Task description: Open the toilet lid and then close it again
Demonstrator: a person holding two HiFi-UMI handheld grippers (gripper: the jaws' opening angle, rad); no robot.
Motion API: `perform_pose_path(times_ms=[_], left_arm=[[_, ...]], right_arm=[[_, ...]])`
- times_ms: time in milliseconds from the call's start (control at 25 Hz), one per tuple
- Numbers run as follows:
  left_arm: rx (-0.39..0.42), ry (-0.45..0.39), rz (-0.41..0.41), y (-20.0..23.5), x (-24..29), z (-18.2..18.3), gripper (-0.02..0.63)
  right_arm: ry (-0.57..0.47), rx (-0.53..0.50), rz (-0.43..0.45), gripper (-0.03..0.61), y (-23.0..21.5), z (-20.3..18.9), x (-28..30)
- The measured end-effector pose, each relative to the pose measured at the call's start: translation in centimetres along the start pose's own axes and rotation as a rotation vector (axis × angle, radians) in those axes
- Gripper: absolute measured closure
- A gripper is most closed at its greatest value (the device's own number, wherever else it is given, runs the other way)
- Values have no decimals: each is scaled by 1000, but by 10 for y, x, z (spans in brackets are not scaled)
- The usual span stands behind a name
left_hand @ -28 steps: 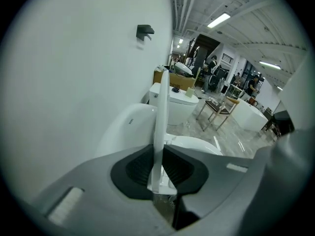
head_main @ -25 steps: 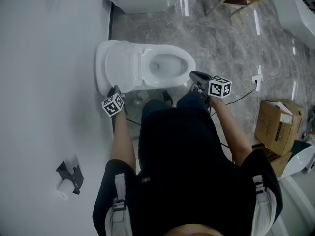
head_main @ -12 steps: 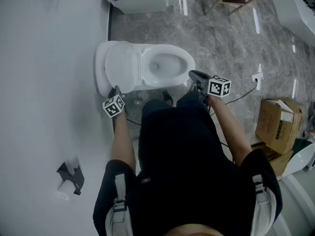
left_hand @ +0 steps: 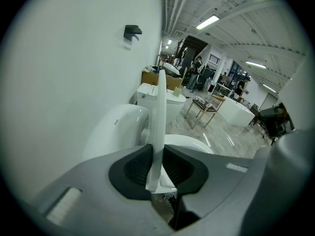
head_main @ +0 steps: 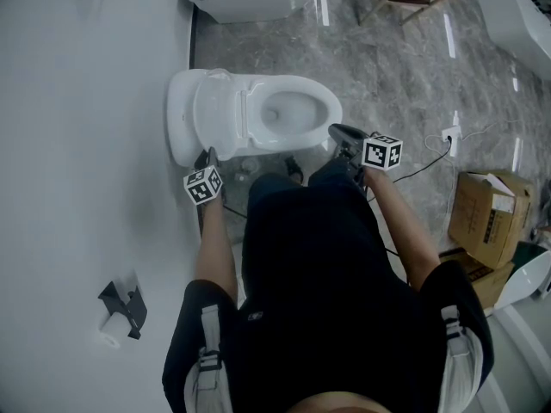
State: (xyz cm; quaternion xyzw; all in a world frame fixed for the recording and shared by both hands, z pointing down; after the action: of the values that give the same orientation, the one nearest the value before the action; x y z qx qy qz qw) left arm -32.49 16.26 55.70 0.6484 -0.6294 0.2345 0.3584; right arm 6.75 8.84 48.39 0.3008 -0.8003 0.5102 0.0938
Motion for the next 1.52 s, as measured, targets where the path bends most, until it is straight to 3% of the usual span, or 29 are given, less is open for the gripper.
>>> perform_pose_path(times_ms=[560,1080,1320,1520], left_arm=[[12,-35,-163,-38,-1,-3,518],[72,-28,-301,-79,2,-9,490],[197,36,-433,-119,8,-16,489],[343,70,-405,-154,17,-26,489]], right_arm=[[65,-11,27,523,11,-27,10],[154,-48,68,523,30,-57,28],[171,-61,71,523,32,-59,34],[197,-84,86,523,39,-65,45]])
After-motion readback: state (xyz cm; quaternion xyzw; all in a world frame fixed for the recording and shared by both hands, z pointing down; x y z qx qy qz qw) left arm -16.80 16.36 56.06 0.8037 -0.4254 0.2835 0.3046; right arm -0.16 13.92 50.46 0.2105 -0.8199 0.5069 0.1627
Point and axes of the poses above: the fingertips, and each gripper's own axes: x forward along the fingers, y to its left, z out of its top, the point moved 2 cm from there along -x, backward along the fingers
